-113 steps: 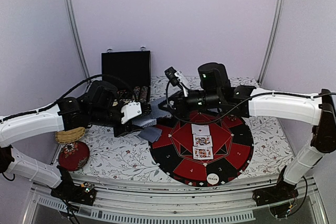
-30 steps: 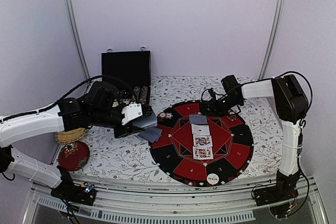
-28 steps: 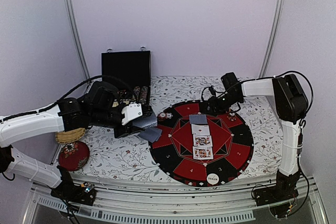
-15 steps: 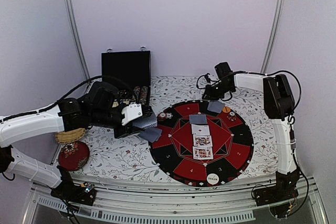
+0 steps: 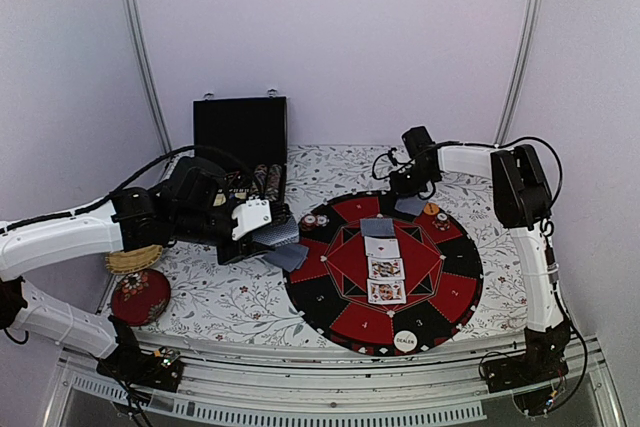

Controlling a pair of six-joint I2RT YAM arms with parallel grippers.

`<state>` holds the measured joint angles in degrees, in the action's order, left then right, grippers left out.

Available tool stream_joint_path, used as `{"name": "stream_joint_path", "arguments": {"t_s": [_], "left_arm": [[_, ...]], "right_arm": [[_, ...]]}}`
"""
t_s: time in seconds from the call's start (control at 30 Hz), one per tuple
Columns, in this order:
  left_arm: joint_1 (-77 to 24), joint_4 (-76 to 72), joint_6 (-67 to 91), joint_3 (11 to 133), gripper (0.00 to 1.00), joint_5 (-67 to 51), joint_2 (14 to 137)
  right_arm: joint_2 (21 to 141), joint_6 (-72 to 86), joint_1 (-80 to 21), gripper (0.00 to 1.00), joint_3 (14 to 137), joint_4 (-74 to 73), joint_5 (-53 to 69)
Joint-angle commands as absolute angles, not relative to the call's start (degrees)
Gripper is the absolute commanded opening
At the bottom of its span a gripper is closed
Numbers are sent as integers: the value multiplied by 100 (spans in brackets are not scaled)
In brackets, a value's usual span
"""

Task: Distribute texas hold em gaming equipment
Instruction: Adjust the poker card in the big blind area.

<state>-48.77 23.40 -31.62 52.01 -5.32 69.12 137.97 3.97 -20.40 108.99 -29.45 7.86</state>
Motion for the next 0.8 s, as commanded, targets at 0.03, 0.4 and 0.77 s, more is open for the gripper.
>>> {"name": "stream_joint_path", "arguments": {"t_s": [0.03, 0.4, 0.77], "left_arm": [[-4970, 2250, -3208, 5167, 46, -544, 6943], [-4968, 2250, -3209, 5168, 46, -551, 6943], [-4970, 2250, -3208, 5168, 46, -540, 6951]], "right_arm": [[13745, 71, -2041, 7, 10600, -3591, 261], [13523, -363, -2047, 6, 10433, -3693, 42], [12900, -619, -2234, 12, 10918, -4001, 159]]}}
